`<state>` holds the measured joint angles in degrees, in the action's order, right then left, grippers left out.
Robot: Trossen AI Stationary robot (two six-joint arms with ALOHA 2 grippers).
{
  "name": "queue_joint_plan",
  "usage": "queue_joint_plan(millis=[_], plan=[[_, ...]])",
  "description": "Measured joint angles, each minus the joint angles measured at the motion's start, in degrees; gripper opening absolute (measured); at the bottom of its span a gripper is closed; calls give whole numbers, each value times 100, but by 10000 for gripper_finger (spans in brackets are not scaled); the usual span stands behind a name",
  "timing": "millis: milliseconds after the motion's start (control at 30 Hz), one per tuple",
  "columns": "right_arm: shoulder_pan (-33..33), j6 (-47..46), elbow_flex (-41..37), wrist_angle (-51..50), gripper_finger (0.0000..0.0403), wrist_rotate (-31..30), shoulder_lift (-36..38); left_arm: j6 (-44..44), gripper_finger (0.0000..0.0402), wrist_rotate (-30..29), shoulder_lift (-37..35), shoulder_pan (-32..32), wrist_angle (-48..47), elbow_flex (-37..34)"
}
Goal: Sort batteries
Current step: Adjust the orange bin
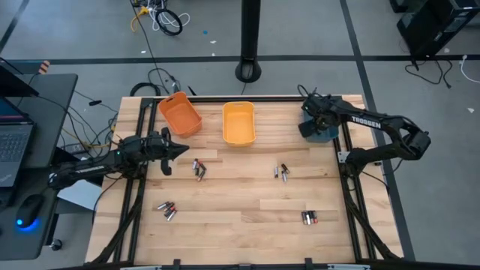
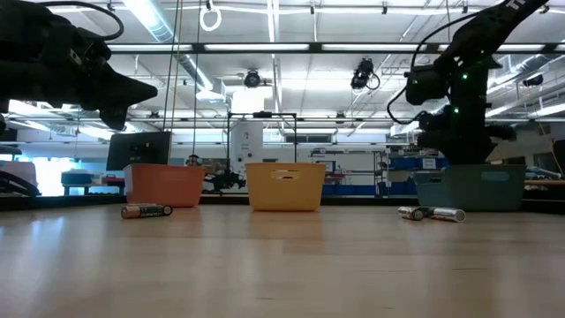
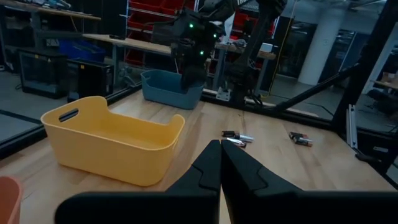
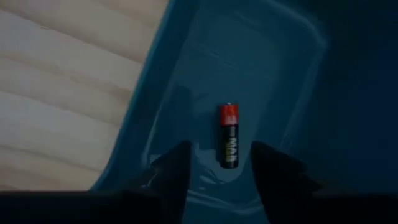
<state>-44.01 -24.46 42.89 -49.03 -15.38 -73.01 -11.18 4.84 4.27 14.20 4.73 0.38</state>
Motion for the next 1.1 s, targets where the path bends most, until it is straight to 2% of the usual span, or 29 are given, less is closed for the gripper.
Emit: queue_joint_plan(millis=[100,167,267,367,500,800,900,1100], plan=[[24,412,368,-433,191,-44,0,31,15,0,1,0,0,0],[55,616,694,-743,180,-202,0,46,15,0,0,0,2,2],[150,692,1189,-962,145,-283,2,50,15,0,2,0,0,2],[444,1053,1403,-705,92,-120,7,68,15,-2,30,0,-1,2],[1101,1492,1301,133,15,173,4,151,15,26,147,0,-28,2],[3075,1533,1217,1713,8,183,2,53,15,359,627,-10,-348,287],[3725,1732,978,2697,9,-118,4,-4,15,536,850,-79,-394,358],[4552,1929,62,4872,6,-131,2,-165,15,599,1335,-313,-913,573]])
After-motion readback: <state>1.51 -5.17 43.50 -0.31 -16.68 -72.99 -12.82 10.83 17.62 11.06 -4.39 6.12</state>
